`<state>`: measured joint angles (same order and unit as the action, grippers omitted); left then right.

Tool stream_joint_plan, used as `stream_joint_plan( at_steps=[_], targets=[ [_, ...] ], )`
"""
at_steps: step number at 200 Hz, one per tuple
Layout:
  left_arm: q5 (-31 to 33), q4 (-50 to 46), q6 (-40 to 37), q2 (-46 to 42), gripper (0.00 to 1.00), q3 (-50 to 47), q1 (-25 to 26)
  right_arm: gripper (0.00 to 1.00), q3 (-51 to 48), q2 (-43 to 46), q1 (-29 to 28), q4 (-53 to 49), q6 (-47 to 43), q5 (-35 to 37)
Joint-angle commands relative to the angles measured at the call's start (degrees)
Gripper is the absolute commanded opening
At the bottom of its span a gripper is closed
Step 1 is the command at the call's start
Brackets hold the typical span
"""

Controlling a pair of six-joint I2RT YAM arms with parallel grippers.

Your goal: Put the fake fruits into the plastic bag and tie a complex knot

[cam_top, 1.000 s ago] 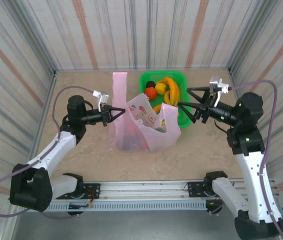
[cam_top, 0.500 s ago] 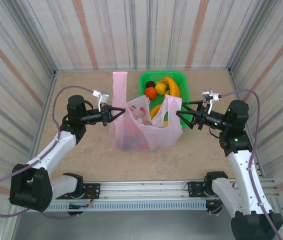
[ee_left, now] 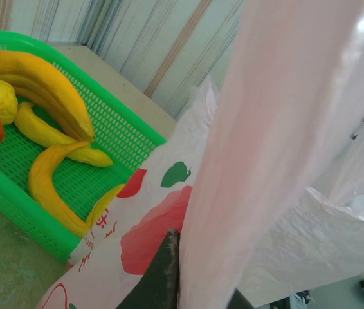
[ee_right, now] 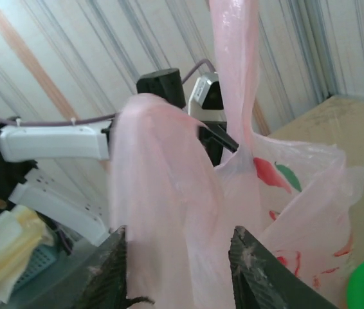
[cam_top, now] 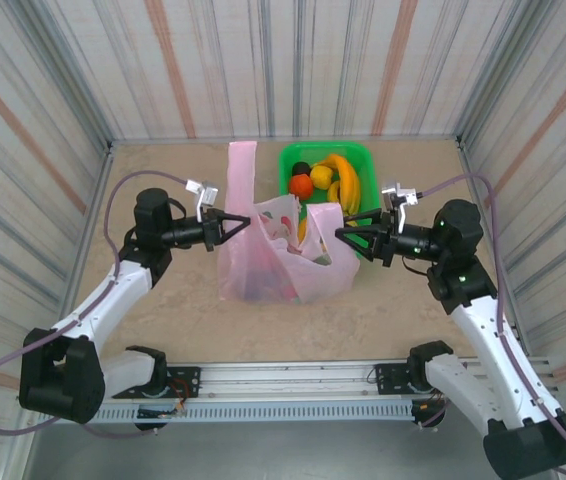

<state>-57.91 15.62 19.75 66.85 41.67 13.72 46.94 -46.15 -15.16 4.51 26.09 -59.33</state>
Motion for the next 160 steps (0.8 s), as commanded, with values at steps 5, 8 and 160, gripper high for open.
stream_joint_plan(
  at_steps=[5, 8, 160],
  targets=[
    [0.8, -2.4, -0.2, -2.2, 0.17, 2.5, -1.4, 0.04, 4.5, -1.7, -0.7, 0.1, -1.0, 2.8],
    [0.9, -2.5, 0.0, -2.5, 0.2, 2.6, -1.7, 0.0, 4.9, -2.1, -0.8, 0.1, -1.0, 2.9],
    [17.9, -28.1, 14.8, -18.0, 0.81, 18.9, 10.4, 0.0, 4.9, -4.1, -2.8, -0.6, -4.8, 5.0]
  ],
)
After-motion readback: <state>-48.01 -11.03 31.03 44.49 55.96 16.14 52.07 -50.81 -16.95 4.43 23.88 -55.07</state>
